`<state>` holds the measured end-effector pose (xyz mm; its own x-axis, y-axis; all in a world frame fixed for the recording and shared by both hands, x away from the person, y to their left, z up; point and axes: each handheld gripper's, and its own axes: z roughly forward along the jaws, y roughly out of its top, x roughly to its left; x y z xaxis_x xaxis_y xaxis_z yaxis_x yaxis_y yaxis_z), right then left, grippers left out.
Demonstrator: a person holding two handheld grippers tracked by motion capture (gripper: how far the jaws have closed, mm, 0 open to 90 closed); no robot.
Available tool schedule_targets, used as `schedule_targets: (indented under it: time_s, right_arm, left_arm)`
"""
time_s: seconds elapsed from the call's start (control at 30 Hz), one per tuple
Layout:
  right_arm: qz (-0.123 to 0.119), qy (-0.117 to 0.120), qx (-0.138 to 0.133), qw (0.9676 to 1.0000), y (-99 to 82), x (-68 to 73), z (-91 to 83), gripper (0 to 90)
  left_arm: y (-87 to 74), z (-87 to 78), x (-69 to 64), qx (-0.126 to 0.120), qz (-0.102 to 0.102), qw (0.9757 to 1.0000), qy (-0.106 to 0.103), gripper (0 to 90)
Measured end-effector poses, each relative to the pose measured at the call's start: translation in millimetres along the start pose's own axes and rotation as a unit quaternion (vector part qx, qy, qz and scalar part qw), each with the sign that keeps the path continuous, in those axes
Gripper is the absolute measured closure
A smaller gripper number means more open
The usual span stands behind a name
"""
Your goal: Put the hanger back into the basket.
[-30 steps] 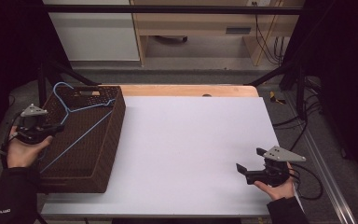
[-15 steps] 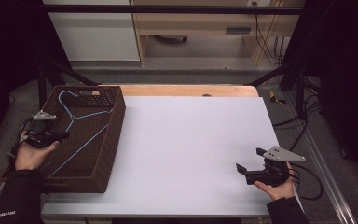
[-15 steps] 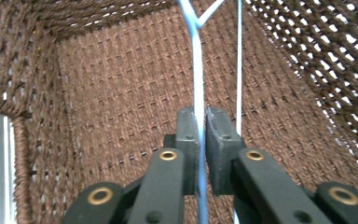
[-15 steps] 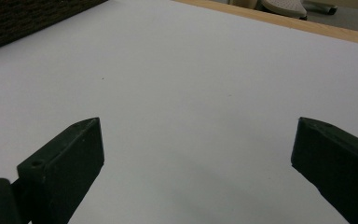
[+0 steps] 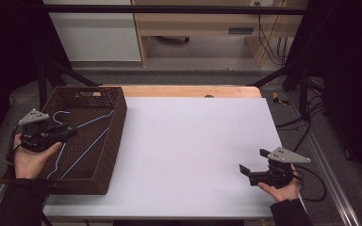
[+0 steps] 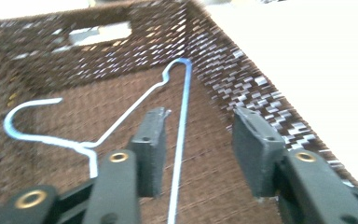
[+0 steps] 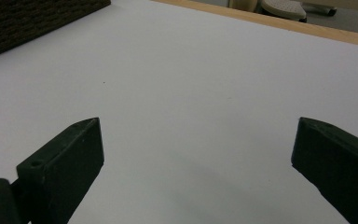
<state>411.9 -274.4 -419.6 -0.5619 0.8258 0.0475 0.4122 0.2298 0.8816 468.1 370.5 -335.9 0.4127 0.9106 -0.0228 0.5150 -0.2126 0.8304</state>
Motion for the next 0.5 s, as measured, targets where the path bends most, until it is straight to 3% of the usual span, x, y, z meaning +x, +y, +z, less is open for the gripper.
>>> schedule_targets:
  time_s: [0.2, 0.3, 0.5]
  right_arm:
    - [0.001, 0.001, -0.001, 1.0000, 0.1, 0.1, -0.3, 2.6]
    - [0.002, 0.003, -0.002, 1.0000, 0.2, 0.0, -0.5, 2.5]
    - [0.002, 0.002, -0.003, 1.0000, 0.2, -0.4, -0.8, 2.5]
  left_arm:
    - [1.6, -6.9, -28.1, -0.048, 0.008, 0.9984, -0.030, 42.3]
    - [0.6, -7.9, -42.6, -0.069, 0.011, 0.9962, -0.051, 37.8]
    - [-2.6, -5.5, -71.4, -0.076, 0.028, 0.9941, -0.072, 27.8]
